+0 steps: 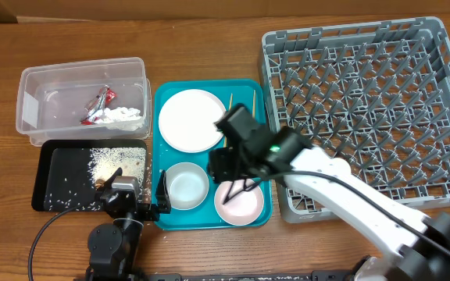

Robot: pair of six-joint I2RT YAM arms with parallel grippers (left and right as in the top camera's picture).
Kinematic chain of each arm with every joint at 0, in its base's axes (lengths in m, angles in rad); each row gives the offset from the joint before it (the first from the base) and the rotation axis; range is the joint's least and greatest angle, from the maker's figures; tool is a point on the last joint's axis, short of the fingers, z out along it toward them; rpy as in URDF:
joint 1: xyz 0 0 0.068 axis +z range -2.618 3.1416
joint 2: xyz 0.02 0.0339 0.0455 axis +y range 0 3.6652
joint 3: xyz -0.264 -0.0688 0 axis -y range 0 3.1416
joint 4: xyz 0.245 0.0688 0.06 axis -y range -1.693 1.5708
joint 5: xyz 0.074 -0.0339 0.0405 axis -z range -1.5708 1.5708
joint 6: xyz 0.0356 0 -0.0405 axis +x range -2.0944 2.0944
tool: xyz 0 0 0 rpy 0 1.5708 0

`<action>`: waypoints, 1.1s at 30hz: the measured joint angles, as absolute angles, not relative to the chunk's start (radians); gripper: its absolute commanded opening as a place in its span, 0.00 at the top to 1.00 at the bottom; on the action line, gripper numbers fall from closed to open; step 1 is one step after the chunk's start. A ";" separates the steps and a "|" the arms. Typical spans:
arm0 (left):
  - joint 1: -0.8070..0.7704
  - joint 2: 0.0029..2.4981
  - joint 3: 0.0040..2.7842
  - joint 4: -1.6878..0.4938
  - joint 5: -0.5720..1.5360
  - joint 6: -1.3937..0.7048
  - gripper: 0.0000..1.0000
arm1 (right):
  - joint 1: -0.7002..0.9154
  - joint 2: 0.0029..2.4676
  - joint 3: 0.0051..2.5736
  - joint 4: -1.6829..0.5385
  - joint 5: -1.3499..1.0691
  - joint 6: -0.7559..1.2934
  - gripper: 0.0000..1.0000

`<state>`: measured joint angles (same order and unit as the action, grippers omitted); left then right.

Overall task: Sort waste into correct bins and load items into the dishwasher
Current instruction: 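Reach to the empty bowl on the teal tray and grasp it, right gripper, then carry the bowl over the grey rack with the right gripper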

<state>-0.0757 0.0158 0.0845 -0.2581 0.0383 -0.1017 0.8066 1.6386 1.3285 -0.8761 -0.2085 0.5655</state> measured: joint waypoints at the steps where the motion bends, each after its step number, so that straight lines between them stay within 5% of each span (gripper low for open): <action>1: -0.076 0.016 0.084 -0.258 0.038 -0.102 0.00 | 0.812 1.666 1.328 -0.850 -0.205 0.577 0.45; 15: -0.076 0.016 0.084 -0.258 0.038 -0.102 0.00 | 0.841 1.901 1.328 -0.717 -0.235 0.638 0.44; 18: -0.076 0.016 0.084 -0.258 0.038 -0.102 0.00 | 0.841 1.933 1.328 -0.697 -0.233 0.649 0.53; 21: -0.076 0.016 0.084 -0.258 0.038 -0.101 0.00 | 0.841 1.961 1.328 -0.690 -0.241 0.653 0.85; 23: -0.076 0.016 0.084 -0.258 0.038 -0.102 0.00 | 0.841 1.965 1.328 -0.690 -0.247 0.655 0.96; 33: -0.076 0.016 0.084 -0.258 0.038 -0.102 0.00 | 0.813 1.951 1.359 -0.739 -0.226 0.653 0.96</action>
